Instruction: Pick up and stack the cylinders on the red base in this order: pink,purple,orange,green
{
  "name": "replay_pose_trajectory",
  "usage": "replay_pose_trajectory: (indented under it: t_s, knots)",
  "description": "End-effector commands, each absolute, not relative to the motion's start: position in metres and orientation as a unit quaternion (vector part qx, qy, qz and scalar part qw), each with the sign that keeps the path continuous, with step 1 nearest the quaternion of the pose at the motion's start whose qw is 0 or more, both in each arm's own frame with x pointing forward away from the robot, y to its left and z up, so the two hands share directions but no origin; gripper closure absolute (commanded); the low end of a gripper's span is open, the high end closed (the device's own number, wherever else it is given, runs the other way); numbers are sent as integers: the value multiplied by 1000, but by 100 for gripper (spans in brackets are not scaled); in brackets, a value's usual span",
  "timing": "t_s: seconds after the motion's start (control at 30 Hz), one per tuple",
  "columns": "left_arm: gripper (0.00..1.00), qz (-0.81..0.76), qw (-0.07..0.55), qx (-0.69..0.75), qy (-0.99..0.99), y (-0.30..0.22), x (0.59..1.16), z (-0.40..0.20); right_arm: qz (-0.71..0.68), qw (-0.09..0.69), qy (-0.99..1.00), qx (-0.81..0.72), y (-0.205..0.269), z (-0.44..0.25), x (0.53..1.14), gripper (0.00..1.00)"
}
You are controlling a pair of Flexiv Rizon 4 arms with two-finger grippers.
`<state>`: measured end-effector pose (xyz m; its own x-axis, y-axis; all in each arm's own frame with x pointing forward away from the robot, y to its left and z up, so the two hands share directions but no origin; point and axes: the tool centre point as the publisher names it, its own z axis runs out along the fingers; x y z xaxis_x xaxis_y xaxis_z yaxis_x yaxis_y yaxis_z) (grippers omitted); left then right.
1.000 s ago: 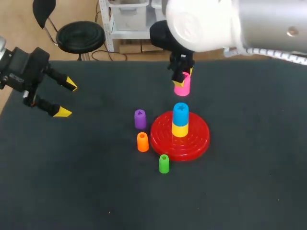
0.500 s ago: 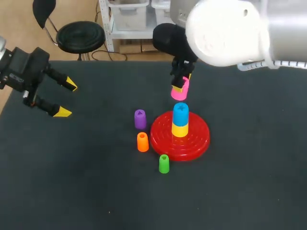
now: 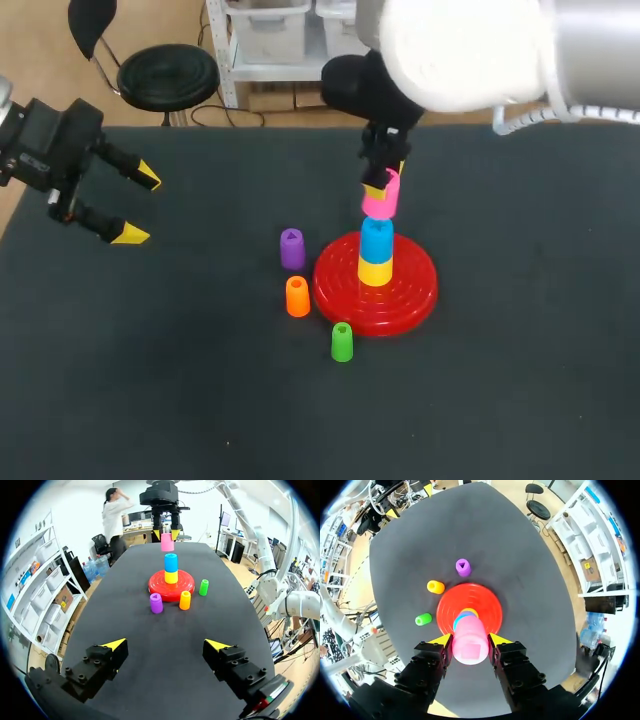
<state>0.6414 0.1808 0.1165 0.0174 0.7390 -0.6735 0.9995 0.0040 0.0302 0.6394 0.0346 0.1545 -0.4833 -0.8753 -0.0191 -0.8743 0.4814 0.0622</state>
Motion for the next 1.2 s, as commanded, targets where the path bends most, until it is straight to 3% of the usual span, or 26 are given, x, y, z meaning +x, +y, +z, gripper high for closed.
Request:
replay_pose_trajectory:
  t_s: [0.03, 1.2]
  knots:
    - [0, -245, 267, 662, 657, 181, 641, 116, -31, 25, -860, 509, 40, 153, 647, 100]
    - [0, -245, 267, 662, 657, 181, 641, 116, -14, 70, -862, 502, 40, 131, 643, 100]
